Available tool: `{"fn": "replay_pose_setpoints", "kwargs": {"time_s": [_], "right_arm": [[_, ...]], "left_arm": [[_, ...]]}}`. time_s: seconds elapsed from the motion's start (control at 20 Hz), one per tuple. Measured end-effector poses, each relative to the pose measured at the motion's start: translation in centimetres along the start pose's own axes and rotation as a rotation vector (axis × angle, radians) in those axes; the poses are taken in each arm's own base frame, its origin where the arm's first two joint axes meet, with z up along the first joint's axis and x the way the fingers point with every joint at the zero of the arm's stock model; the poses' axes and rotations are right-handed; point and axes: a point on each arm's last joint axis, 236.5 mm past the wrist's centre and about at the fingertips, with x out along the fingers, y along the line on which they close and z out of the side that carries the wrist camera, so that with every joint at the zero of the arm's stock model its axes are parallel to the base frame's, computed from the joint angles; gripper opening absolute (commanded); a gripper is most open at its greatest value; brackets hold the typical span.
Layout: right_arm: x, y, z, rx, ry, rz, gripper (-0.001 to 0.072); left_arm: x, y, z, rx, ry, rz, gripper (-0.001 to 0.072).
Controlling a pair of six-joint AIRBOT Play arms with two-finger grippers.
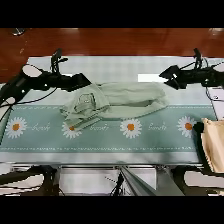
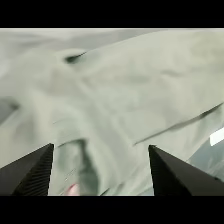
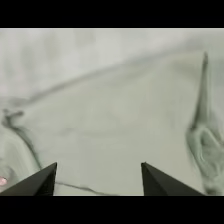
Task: Fold the shirts.
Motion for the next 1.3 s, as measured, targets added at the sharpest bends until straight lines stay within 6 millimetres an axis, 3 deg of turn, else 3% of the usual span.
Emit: {"fn": "replay_pose_setpoints", "kwargs": {"time_s": [0.2,0.3,0.4,0.5,0.6,0.75,1.0,1.1,1.3], "right_arm": [[-6.3,-0.1,3.2,-0.04,-0.061,0.04,0.0611],[-9.5,-2.2,3.1,-0.041,-0.076,-0.006,0.0611],[-11.3,-4.8,1.7,0.002,-0.081,-0.05,0.0611],[-11.4,-7.3,-0.7,0.073,-0.067,-0.078,0.0611],[-10.2,-9.0,-3.8,0.131,-0.023,-0.08,0.061],[-8.0,-10.4,-7.7,0.181,0.042,-0.075,0.0611],[-6.0,-10.8,-10.3,0.193,0.082,-0.073,0.061],[-5.7,-10.6,-10.4,0.196,0.08,-0.066,0.061],[-5.5,-10.8,-10.5,0.195,0.075,-0.07,0.061]], "left_arm": [[-6.2,6.2,-2.5,-0.07,0.12,0.131,0.0708],[-9.2,9.2,-5.0,-0.146,0.14,0.189,0.0708],[-10.5,11.1,-8.7,-0.227,0.16,0.211,0.0707],[-9.8,11.4,-12.1,-0.284,0.178,0.168,0.0707],[-8.4,11.0,-14.0,-0.33,0.152,0.101,0.0707],[-6.5,10.2,-14.8,-0.375,0.089,0.013,0.0707],[-4.0,8.0,-15.4,-0.36,0.087,-0.082,0.0688],[-3.0,7.2,-15.7,-0.342,0.104,-0.097,0.0027],[-2.3,6.0,-15.5,-0.287,0.117,-0.128,0.0022]]}}
